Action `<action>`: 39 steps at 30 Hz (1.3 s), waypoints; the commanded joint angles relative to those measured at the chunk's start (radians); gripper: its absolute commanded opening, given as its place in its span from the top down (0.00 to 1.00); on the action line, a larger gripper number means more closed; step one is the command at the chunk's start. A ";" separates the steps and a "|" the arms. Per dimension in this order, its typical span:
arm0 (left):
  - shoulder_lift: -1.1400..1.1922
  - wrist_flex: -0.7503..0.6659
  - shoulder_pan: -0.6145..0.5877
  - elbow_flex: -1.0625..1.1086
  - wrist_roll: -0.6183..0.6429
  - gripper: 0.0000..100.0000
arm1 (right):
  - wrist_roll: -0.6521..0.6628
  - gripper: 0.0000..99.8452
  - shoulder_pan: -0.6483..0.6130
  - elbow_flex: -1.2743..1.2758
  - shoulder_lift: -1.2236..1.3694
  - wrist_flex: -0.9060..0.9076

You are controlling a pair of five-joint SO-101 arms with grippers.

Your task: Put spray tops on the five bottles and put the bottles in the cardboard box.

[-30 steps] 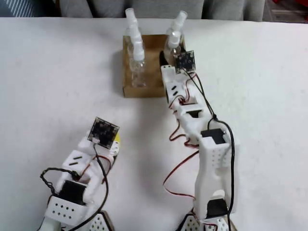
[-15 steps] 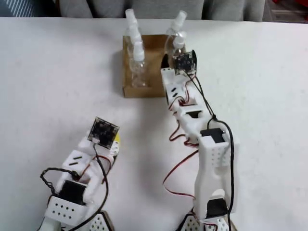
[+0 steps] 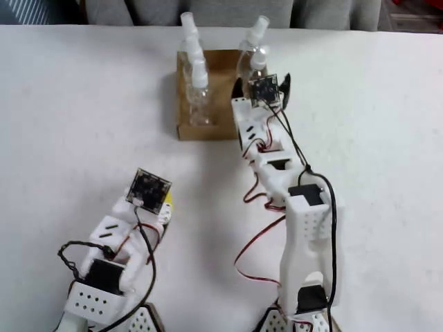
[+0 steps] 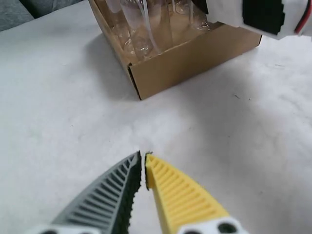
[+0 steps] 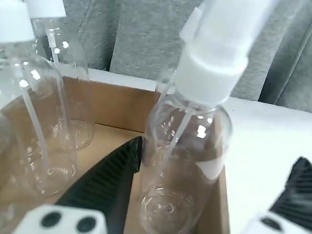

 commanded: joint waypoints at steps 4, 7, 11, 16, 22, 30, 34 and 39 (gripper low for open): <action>-0.012 0.003 -0.010 -0.005 -0.008 0.98 | 0.000 0.59 -0.024 -0.018 -0.058 -0.002; -0.012 0.003 -0.010 -0.005 -0.008 0.98 | -0.014 0.59 -0.018 -0.015 -0.093 0.002; -0.012 0.003 -0.010 -0.005 -0.008 0.98 | -0.061 0.59 0.001 -0.005 -0.142 0.019; -0.012 0.003 -0.010 -0.005 -0.008 0.98 | -0.069 0.59 0.005 0.048 -0.214 0.041; -0.012 0.003 -0.010 -0.005 -0.008 0.98 | -0.069 0.59 -0.001 0.143 -0.349 0.047; -0.010 0.003 -0.010 -0.005 -0.008 0.98 | -0.069 0.59 0.015 0.327 -0.615 0.081; -0.010 0.003 -0.010 -0.005 -0.008 0.98 | -0.064 0.59 0.036 0.486 -0.797 0.081; -0.010 0.003 -0.010 -0.005 -0.008 0.98 | -0.061 0.59 0.081 0.683 -1.018 0.084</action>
